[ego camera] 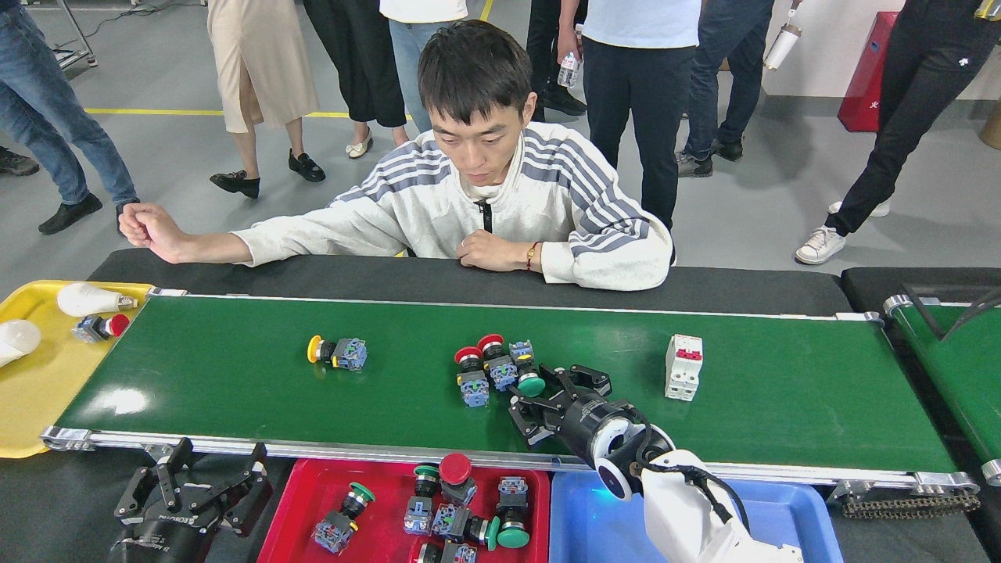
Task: Pick switch part from conveyor to tray
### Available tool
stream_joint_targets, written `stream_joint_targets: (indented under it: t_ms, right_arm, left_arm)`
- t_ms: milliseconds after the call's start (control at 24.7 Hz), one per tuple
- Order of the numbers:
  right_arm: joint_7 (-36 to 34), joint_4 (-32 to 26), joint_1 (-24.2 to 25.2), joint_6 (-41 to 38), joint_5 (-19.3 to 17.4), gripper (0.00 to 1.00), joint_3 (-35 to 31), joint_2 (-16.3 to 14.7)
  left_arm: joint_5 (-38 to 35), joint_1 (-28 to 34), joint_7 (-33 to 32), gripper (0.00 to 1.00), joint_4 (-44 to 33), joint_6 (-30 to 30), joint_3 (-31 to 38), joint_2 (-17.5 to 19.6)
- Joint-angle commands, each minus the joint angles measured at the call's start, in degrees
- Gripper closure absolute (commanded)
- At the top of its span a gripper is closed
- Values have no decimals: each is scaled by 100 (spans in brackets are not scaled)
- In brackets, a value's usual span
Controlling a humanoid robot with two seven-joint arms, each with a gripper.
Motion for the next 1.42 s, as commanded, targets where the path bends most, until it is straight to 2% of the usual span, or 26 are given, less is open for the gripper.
stream_joint_targets:
  t_ms: [0, 243, 284, 324, 365, 446, 568, 649, 771, 892, 973, 1055, 1217, 1338, 1379]
  right_arm:
    - [-28, -402, 80, -1, 2, 98, 74, 73]
    - [-10, -1852, 897, -63, 11, 98, 997, 46]
    - [-10, -2098, 1073, -230, 20, 90, 1208, 20]
    - [-10, -2300, 1249, -362, 37, 51, 1375, 11]
    - [-10, -2423, 1389, -441, 46, 0, 1446, 11]
    - [-19, -2564, 1565, -625, 46, 0, 1481, 11]
    - [-19, -2572, 1574, -1047, -7, 0, 1393, 20]
    - [-28, -2669, 1583, -1091, -33, 0, 927, 2]
    - [-37, -2854, 1697, -1047, -200, 0, -391, -59]
    - [-98, -2854, 1908, -1012, -385, 0, -2253, 2]
    - [-107, -2801, 1925, -1021, -402, 0, -3001, -15]
    - [-160, -2696, 1934, -1039, -411, 0, -3467, -42]
    - [-265, -2493, 1925, -1074, -411, 0, -3837, -244]
    - [-265, -2405, 1934, -1091, -420, 0, -3828, -420]
    - [-265, -2379, 1934, -1091, -446, 0, -3819, -428]
  left_arm:
    - [-14, -245, 36, 0, 116, 20, -35, 66]
    - [-120, -1563, 18, 0, 1488, 82, -378, 75]
    - [-164, -1739, 18, 0, 1707, 82, -413, 75]
    - [-181, -1871, 18, 0, 1874, 82, -448, 75]
    - [-181, -1950, 18, 0, 1980, 82, -466, 75]
    - [-190, -2073, 18, 0, 2147, 91, -483, 66]
    - [-190, -2266, 18, 0, 2454, 161, -474, 66]
    - [-190, -2354, 18, 0, 2656, 381, -474, 84]
    - [-190, -2372, 27, 0, 2797, 486, -466, 190]
    - [-190, -2389, 44, 0, 3104, 978, -457, 365]
    - [-190, -2486, 44, 0, 3359, 1286, -466, 479]
    - [-190, -2592, 53, 0, 3658, 1532, -466, 550]
    - [-181, -2759, 510, 7, 4203, 2103, -457, 638]
    - [-155, -2794, 651, 16, 4344, 2235, -413, 708]
    - [-137, -2794, 651, 16, 4353, 2244, -395, 708]
